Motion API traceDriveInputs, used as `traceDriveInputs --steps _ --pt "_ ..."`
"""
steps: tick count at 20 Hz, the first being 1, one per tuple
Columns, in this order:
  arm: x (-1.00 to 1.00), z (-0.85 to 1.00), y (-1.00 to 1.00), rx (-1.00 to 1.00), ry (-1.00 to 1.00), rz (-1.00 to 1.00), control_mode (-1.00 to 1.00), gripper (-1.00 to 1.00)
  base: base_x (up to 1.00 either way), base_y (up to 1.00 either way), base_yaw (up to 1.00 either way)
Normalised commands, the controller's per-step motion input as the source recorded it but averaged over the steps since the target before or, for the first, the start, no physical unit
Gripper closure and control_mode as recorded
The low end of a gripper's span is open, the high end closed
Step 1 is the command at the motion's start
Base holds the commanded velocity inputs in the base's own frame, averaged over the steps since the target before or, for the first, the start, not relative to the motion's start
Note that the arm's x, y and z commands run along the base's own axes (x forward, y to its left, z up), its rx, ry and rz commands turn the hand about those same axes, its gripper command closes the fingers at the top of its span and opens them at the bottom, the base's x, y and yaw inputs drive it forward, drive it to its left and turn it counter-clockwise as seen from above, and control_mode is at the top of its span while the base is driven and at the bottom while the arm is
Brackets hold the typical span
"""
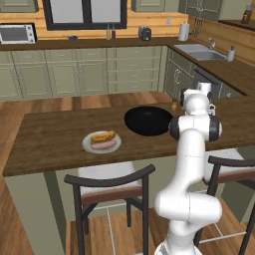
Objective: Place one bun and one sausage from the bowl on each plate.
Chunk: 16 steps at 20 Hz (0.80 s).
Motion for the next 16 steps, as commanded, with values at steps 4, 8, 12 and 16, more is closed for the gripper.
traceDriveInputs --steps 4,8,12,16 --pt "-0.44 0.0 -0.07 0.0 -0.03 0.0 -1.0 1.0 0.0 0.0 0.0" --pt "-0.04 0.0 0.0 0.0 0.0 0.0 -1.0 -1.0 0.0 0.0 0.0" --pt "-0.01 0.0 0.0 0.0 0.0 0.0 -1.0 -1.0 0.0 0.0 0.0" --pt "0.0 0.05 0.01 -0.01 0.0 0.0 -1.0 -1.0 0.0 0.0 0.0"
